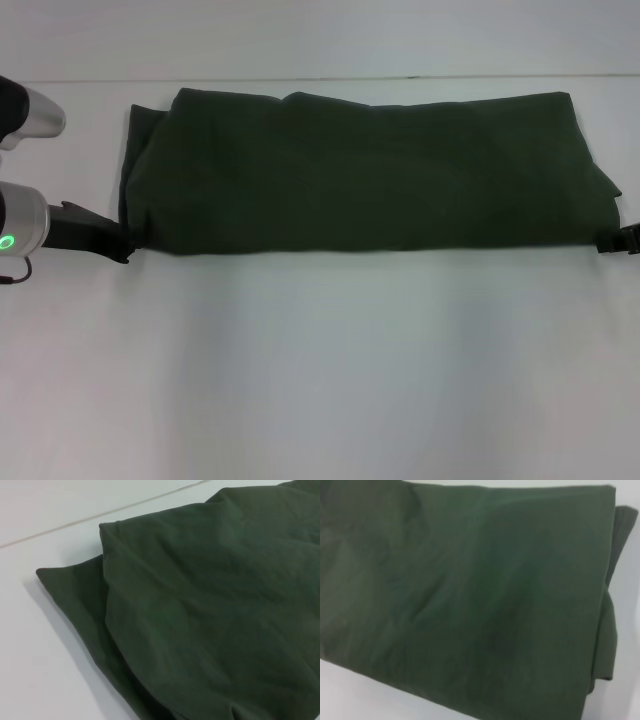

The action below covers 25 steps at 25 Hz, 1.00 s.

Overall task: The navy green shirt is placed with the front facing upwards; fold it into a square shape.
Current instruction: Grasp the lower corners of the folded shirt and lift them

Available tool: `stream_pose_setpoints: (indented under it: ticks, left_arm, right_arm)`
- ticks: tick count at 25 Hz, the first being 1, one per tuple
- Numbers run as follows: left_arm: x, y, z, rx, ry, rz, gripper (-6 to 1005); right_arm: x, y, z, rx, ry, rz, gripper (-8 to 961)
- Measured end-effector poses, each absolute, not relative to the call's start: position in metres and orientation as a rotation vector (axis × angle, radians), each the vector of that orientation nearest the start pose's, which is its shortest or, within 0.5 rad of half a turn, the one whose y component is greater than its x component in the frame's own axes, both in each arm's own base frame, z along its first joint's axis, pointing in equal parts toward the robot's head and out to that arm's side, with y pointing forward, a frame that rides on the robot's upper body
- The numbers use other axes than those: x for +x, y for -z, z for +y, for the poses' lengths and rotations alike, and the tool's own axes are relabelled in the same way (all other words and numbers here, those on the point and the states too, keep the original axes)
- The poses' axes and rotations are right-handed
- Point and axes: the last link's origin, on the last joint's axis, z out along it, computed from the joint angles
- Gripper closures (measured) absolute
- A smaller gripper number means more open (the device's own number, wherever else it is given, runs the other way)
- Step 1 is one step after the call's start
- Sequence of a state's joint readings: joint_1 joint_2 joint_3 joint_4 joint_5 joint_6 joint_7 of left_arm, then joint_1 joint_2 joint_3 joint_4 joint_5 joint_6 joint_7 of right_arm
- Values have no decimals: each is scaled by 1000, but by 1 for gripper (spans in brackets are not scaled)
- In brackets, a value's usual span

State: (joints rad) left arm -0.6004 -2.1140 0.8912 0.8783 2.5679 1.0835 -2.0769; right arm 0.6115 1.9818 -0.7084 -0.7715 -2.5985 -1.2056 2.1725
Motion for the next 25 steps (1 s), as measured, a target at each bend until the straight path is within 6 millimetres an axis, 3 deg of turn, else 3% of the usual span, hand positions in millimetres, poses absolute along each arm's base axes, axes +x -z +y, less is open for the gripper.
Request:
stream_pose_setpoints:
  ticks: [9, 14, 25]
  left_arm:
    - [-291, -6, 390, -2354, -137, -993, 991]
    - [-291, -5, 390, -2352, -135, -992, 991]
    - [-292, -18, 378, -2382, -164, -1059, 991]
  right_arm:
    - [330, -61, 384, -2199, 156, 1241, 756]
    - [329, -60, 385, -2201, 169, 1234, 944]
    - [315, -58, 370, -2270, 185, 1276, 920]
